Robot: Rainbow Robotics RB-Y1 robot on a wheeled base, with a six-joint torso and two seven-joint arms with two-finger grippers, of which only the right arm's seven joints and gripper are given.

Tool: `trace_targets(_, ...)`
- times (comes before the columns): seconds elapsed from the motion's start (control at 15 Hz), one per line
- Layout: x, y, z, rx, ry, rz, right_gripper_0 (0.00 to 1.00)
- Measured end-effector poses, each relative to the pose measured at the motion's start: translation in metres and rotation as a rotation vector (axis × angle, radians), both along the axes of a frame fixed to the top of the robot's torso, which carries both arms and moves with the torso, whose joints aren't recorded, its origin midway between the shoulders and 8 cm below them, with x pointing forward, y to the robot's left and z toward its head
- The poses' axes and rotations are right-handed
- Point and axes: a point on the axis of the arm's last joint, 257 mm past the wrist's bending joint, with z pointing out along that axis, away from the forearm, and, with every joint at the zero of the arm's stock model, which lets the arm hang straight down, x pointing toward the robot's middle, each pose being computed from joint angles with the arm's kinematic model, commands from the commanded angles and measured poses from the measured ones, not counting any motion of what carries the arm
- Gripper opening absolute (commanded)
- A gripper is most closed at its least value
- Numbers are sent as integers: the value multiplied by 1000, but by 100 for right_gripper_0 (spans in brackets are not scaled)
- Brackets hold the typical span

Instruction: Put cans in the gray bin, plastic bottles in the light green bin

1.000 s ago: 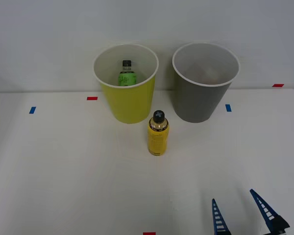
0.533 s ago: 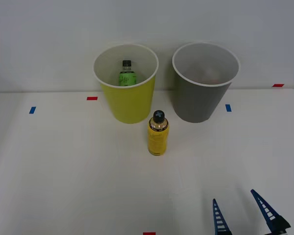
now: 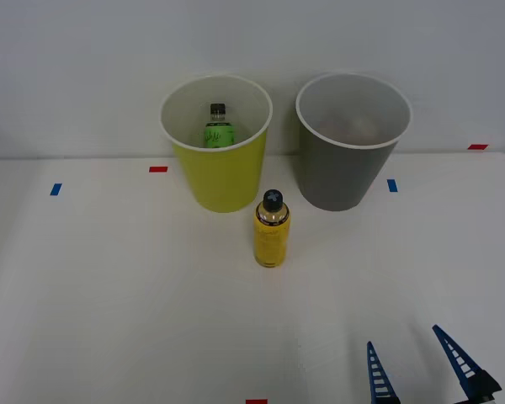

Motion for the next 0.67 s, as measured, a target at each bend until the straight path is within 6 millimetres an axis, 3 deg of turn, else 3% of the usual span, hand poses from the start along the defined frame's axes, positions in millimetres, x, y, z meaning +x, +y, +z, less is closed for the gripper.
trace_targets(0.67, 0, 0, 0, 0, 0, 0, 100)
